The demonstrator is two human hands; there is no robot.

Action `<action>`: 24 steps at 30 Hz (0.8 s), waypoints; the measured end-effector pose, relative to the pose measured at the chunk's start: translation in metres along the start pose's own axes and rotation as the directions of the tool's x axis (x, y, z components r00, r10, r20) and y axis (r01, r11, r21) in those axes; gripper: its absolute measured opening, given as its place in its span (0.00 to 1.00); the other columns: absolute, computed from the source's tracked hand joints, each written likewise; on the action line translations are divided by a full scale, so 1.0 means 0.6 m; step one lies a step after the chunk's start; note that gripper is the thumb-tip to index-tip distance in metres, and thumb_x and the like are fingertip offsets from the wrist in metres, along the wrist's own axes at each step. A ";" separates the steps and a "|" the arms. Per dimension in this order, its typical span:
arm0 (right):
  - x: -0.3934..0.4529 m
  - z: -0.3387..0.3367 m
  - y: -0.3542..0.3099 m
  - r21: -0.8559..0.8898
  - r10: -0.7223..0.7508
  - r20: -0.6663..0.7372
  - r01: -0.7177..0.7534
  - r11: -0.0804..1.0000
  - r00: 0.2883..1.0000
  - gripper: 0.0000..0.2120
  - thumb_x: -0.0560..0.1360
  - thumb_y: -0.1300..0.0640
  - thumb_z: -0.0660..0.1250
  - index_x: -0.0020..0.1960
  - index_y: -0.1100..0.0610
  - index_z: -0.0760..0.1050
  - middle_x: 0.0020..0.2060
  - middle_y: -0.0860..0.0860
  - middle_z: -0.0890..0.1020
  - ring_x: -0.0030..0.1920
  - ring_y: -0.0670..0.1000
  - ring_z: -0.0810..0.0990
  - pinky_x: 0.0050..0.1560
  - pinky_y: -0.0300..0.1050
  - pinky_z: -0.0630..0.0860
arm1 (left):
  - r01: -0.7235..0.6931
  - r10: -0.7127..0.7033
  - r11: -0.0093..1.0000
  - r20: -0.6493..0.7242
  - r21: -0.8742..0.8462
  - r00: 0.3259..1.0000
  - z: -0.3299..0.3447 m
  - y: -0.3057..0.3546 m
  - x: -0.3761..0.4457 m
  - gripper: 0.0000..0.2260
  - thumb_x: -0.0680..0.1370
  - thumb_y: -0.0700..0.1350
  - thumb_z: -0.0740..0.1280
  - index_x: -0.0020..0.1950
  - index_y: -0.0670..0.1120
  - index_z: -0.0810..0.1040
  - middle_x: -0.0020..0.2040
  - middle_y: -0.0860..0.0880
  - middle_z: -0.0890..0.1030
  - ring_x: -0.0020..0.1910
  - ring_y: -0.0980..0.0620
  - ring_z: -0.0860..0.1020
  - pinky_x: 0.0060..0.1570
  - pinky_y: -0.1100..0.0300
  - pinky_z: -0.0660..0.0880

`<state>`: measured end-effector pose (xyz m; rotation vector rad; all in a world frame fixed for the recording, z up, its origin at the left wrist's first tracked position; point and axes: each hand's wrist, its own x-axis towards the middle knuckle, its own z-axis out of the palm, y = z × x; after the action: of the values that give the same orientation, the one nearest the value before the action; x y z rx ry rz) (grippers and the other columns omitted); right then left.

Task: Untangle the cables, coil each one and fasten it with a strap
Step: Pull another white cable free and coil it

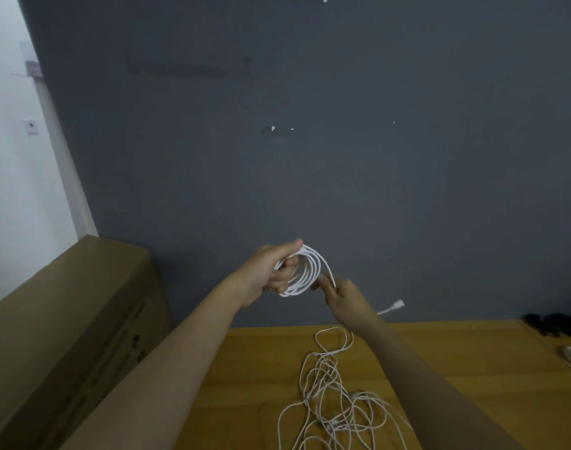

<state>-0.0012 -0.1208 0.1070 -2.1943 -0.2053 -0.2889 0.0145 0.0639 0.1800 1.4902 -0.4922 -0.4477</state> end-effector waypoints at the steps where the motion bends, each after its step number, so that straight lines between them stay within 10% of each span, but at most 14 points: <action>1: -0.003 0.005 0.002 -0.080 -0.016 0.006 0.017 0.997 1.000 0.16 0.79 0.41 0.54 0.47 0.48 0.77 0.25 0.46 0.72 0.26 0.43 0.70 0.33 0.45 0.67 | -0.002 0.001 0.999 -0.016 -0.040 1.000 0.000 0.001 0.000 0.19 0.80 0.52 0.58 0.31 0.47 0.62 0.19 0.53 0.57 0.18 0.56 0.54 0.24 0.63 0.58; 11: -0.027 0.022 -0.005 -0.285 -0.260 -0.343 0.164 0.944 0.902 0.12 0.81 0.49 0.54 0.49 0.53 0.73 0.31 0.43 0.72 0.31 0.44 0.72 0.29 0.39 0.62 | -0.097 0.016 0.925 -0.218 -0.368 0.976 -0.002 -0.001 -0.004 0.20 0.81 0.57 0.56 0.32 0.49 0.63 0.22 0.55 0.59 0.20 0.58 0.57 0.28 0.65 0.66; 17: -0.037 0.054 -0.004 -0.652 -0.245 0.078 0.236 0.721 0.966 0.16 0.83 0.54 0.51 0.68 0.57 0.65 0.52 0.56 0.79 0.47 0.60 0.79 0.40 0.48 0.68 | -0.184 0.112 0.935 -0.239 -0.304 0.965 0.016 -0.018 0.012 0.11 0.84 0.45 0.55 0.41 0.47 0.65 0.28 0.52 0.70 0.25 0.56 0.67 0.34 0.63 0.68; 24: -0.051 0.032 -0.055 -0.746 -0.647 0.221 0.553 0.371 0.730 0.07 0.71 0.53 0.74 0.44 0.56 0.82 0.32 0.50 0.81 0.33 0.51 0.80 0.34 0.42 0.73 | 0.013 0.037 0.982 -0.263 0.186 0.964 0.001 -0.038 0.015 0.13 0.84 0.49 0.53 0.42 0.46 0.67 0.32 0.52 0.75 0.36 0.55 0.75 0.46 0.59 0.68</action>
<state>-0.0360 -0.0872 0.1126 -2.8692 -1.0247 -1.1062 0.0220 0.0576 0.1574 1.6979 -0.3358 -0.1899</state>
